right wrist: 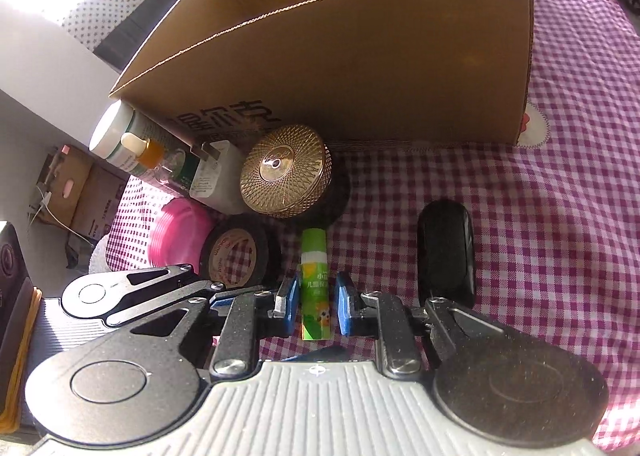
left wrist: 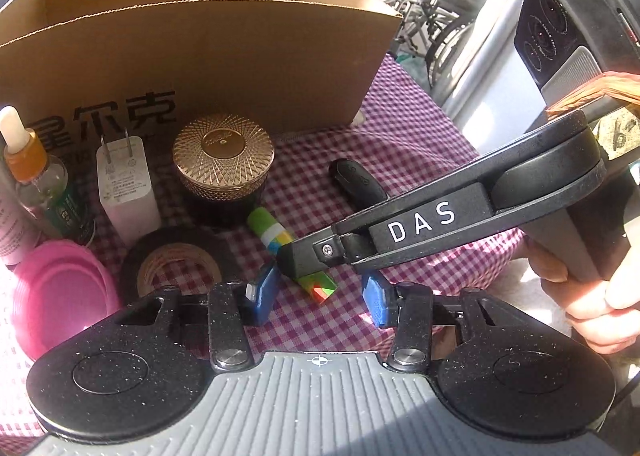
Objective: Organize rigid objects
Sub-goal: 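Move the right tool to the green glue stick and grasp it, then carry the green glue stick into the box and open the right gripper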
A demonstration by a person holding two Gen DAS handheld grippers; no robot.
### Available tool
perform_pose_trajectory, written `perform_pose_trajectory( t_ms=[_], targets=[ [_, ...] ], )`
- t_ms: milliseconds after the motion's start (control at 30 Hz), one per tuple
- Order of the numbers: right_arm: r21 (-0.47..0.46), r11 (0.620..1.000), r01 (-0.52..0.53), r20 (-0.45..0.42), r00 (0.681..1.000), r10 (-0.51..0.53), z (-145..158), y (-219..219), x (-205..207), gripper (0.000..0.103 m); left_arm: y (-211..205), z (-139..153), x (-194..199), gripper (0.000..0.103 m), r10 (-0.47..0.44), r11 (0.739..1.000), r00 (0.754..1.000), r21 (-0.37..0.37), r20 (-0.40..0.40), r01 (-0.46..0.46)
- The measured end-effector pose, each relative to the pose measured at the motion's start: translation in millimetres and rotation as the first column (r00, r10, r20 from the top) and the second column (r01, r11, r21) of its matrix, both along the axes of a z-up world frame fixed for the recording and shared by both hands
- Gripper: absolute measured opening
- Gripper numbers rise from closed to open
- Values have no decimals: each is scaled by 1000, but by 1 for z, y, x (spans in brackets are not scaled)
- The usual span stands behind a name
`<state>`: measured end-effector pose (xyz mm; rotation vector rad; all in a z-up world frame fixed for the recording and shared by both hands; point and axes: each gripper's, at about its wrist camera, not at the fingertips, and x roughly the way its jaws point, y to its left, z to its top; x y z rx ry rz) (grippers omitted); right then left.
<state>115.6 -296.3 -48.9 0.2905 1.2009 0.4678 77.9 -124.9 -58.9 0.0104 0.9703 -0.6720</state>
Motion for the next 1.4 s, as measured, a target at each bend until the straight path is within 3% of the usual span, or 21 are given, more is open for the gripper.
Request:
perform_pose_trajectory(
  t_ms=[267,467,867,1133,1267,1400],
  targets=[
    [91,994,66,-19,998,-64,-7,-13,-8,17,5,4,-7,45,-1,1000,1000,-1,29,1],
    [109,990,88,-4,996,-88,0,-15,-20,17,5,13,-18,45,-14,1000,999,0,49,14],
    [168,984,61,183,979,-92,86,-7,-27,17,33,92,-23,45,24,999,979,-32,204,-17],
    [228,973,-32,237,971,-24,138,28,37,17,57,139,23,45,97,995,959,0,268,-101],
    [245,969,-45,178,984,1,137,47,84,17,64,140,65,45,122,991,969,29,217,-131],
    [253,967,-31,69,998,14,113,60,134,17,74,121,107,45,126,988,985,73,116,-135]
  ],
)
